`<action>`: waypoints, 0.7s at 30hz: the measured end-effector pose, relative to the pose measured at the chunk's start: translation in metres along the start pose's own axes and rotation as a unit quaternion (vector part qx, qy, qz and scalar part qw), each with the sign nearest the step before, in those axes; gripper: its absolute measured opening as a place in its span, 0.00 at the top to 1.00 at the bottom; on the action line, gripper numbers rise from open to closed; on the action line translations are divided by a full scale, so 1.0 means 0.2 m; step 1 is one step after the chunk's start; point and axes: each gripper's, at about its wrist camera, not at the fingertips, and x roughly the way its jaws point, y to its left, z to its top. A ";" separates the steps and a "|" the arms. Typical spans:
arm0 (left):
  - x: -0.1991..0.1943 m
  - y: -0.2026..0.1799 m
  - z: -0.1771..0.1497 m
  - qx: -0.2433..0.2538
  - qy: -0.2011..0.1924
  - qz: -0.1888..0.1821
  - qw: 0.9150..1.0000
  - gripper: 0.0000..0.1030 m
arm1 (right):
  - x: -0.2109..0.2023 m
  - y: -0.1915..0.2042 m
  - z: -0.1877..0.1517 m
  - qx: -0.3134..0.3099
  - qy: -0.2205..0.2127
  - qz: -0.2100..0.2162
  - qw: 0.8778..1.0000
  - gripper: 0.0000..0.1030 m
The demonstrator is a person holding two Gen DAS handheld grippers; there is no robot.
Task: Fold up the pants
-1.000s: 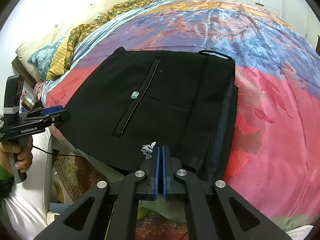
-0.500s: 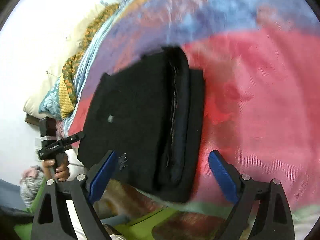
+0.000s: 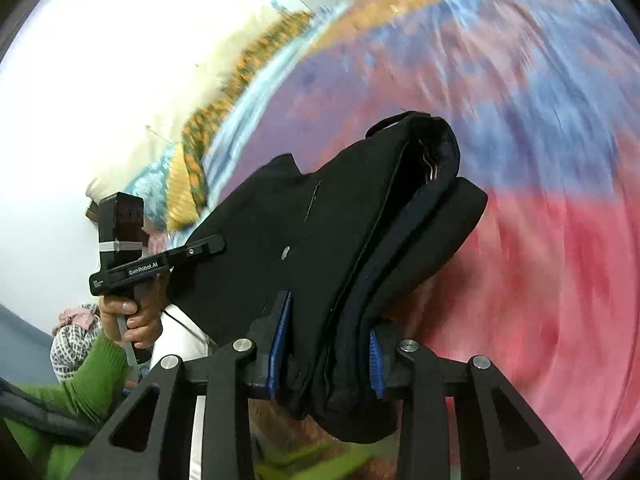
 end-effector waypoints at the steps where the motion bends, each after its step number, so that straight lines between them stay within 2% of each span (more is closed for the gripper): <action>1: 0.00 0.01 0.07 0.006 -0.013 0.005 1.000 0.77 | 0.01 -0.02 0.09 -0.004 -0.013 0.000 1.000 0.67; 2: 0.02 0.02 0.14 0.016 -0.029 0.015 0.999 0.76 | 0.03 -0.05 0.17 -0.003 -0.023 0.005 1.000 0.67; 4: 0.12 0.04 0.22 0.039 -0.040 0.047 0.997 0.64 | 0.08 -0.11 0.28 -0.004 -0.036 0.000 0.999 0.64; 5: 0.18 0.06 0.23 0.050 -0.040 0.075 0.995 0.51 | 0.10 -0.17 0.32 0.000 -0.039 -0.011 0.999 0.58; 6: 0.24 0.09 0.21 0.056 -0.038 0.117 0.991 0.41 | 0.14 -0.25 0.35 0.013 -0.034 -0.027 0.999 0.55; 7: 0.30 0.13 0.16 0.060 -0.036 0.176 0.982 0.41 | 0.15 -0.32 0.35 0.025 -0.029 -0.059 0.998 0.47; 9: 0.32 0.21 0.03 0.064 -0.027 0.232 0.970 0.41 | 0.11 -0.48 0.29 0.042 -0.018 -0.155 0.987 0.47; 10: 0.31 0.24 -0.07 0.065 -0.029 0.242 0.968 0.40 | 0.08 -0.52 0.25 0.044 -0.011 -0.184 0.982 0.47; 12: 0.27 0.27 -0.21 0.067 -0.034 0.262 0.962 0.24 | -0.04 -0.53 0.10 0.028 -0.014 -0.239 0.971 0.42; 13: 0.23 0.27 -0.31 0.062 -0.041 0.277 0.958 0.21 | -0.08 -0.51 0.05 0.020 -0.017 -0.252 0.967 0.31; 14: 0.20 0.27 -0.36 0.057 -0.047 0.283 0.956 0.17 | -0.12 -0.48 -0.01 0.011 -0.020 -0.270 0.963 0.11; 15: 0.16 0.24 -0.42 0.048 -0.054 0.284 0.956 0.15 | -0.16 -0.41 -0.09 -0.001 -0.028 -0.285 0.958 0.01; 19: 0.01 0.11 -0.60 0.017 -0.058 0.241 0.969 0.13 | -0.20 -0.12 -0.24 -0.038 -0.045 -0.302 0.952 0.00; 21: -0.04 0.04 -0.62 0.007 -0.052 0.235 0.970 0.13 | -0.16 0.06 -0.33 -0.055 -0.056 -0.306 0.949 0.00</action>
